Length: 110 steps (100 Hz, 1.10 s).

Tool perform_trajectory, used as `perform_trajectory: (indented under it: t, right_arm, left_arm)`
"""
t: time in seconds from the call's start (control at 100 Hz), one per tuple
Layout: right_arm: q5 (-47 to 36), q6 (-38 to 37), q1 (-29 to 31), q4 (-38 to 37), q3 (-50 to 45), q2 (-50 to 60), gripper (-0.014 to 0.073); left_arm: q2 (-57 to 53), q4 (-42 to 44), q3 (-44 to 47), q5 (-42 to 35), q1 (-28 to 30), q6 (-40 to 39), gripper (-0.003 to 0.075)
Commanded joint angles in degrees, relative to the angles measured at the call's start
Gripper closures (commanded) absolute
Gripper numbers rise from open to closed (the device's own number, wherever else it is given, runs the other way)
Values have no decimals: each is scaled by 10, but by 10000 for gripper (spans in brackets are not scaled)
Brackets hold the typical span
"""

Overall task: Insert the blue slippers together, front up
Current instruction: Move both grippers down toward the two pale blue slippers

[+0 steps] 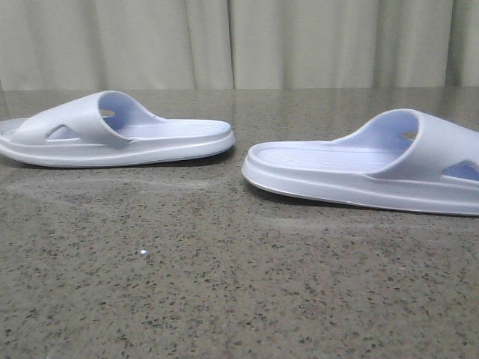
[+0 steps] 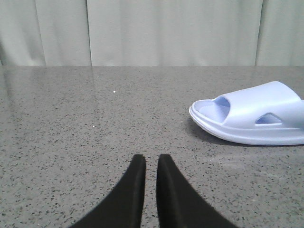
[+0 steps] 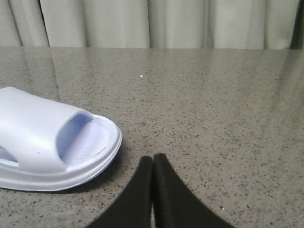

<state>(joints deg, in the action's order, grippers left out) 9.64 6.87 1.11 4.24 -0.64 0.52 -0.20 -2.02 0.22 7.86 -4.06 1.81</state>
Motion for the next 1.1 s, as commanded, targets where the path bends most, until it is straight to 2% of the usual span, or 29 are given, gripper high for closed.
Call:
perform_trajectory:
  t: [0.0,0.82,1.089]
  right_arm:
    - [-49,0,4,-5,-11,13,683]
    - [-53,0,4,-5,-11,13,683]
    - [-118,0,4,4,-11,13,683]
  left_arm:
    - [-17,-5,4,-50,2,-2,705]
    - [-17,-5,4,-50,2,-2,705]
    - [-17,-25,4,-72,2,-2,705]
